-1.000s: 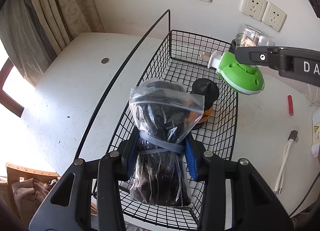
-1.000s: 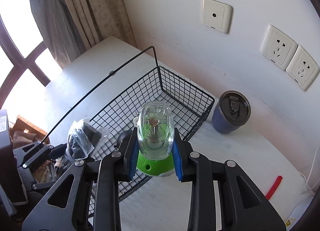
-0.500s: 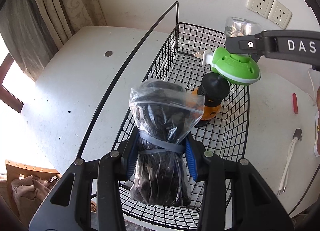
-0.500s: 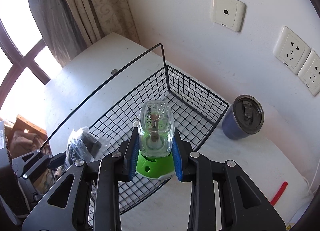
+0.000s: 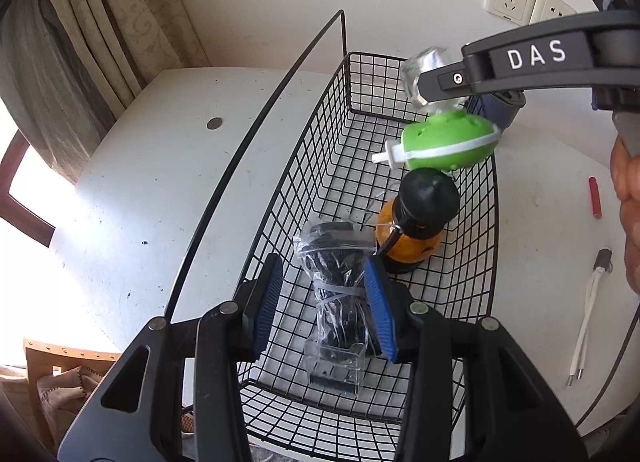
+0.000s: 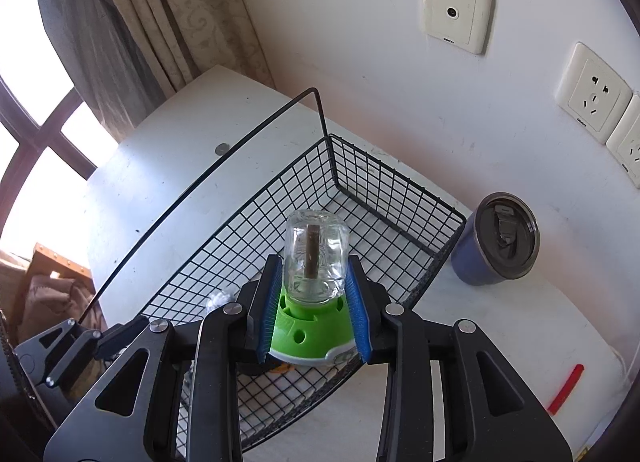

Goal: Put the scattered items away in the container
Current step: 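Open the left tool releasing the bag while the right tool drops the repeller into the basket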

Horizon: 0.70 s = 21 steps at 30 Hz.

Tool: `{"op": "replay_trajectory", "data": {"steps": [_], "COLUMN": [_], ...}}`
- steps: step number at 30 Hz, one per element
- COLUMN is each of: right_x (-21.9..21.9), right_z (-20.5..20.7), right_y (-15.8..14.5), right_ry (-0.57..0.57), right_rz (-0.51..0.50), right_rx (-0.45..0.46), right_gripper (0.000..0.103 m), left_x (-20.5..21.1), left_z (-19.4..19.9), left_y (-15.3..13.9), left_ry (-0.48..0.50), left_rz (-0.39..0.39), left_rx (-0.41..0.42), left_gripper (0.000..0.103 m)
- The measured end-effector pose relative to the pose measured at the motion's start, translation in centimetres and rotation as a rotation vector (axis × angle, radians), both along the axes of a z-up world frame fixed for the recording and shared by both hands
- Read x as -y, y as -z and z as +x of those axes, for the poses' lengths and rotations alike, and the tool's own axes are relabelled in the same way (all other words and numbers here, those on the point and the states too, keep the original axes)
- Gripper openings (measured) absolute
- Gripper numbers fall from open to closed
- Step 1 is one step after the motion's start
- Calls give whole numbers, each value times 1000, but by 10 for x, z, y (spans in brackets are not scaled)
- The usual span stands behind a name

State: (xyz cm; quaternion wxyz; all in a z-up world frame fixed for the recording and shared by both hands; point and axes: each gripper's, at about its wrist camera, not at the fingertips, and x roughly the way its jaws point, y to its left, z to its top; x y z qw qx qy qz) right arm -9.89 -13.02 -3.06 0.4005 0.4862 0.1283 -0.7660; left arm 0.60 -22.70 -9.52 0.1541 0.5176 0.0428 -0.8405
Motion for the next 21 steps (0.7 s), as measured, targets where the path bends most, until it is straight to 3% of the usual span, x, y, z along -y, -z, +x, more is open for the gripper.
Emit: {"op": "replay_trajectory", "data": {"steps": [8, 10, 14, 18, 21], "right_x": [-1, -3, -8, -14, -17], "right_z": [-1, -1, 1, 2, 4], "right_y": [-1, -1, -4, -8, -11], "right_ry": [7, 16, 27, 53, 65], "right_rz": [9, 12, 17, 25, 26], "right_rx": [-4, -8, -24, -49, -57], "right_gripper": [37, 46, 52, 70, 73], "left_x": [0, 0, 0, 1, 1], "left_z": [-2, -1, -2, -1, -1], "left_y": [0, 0, -1, -3, -4], "left_ry": [9, 10, 9, 8, 8], "left_rz": [1, 4, 8, 10, 9], "left_rx": [-1, -4, -8, -10, -14], "left_gripper": [39, 39, 39, 39, 39]}}
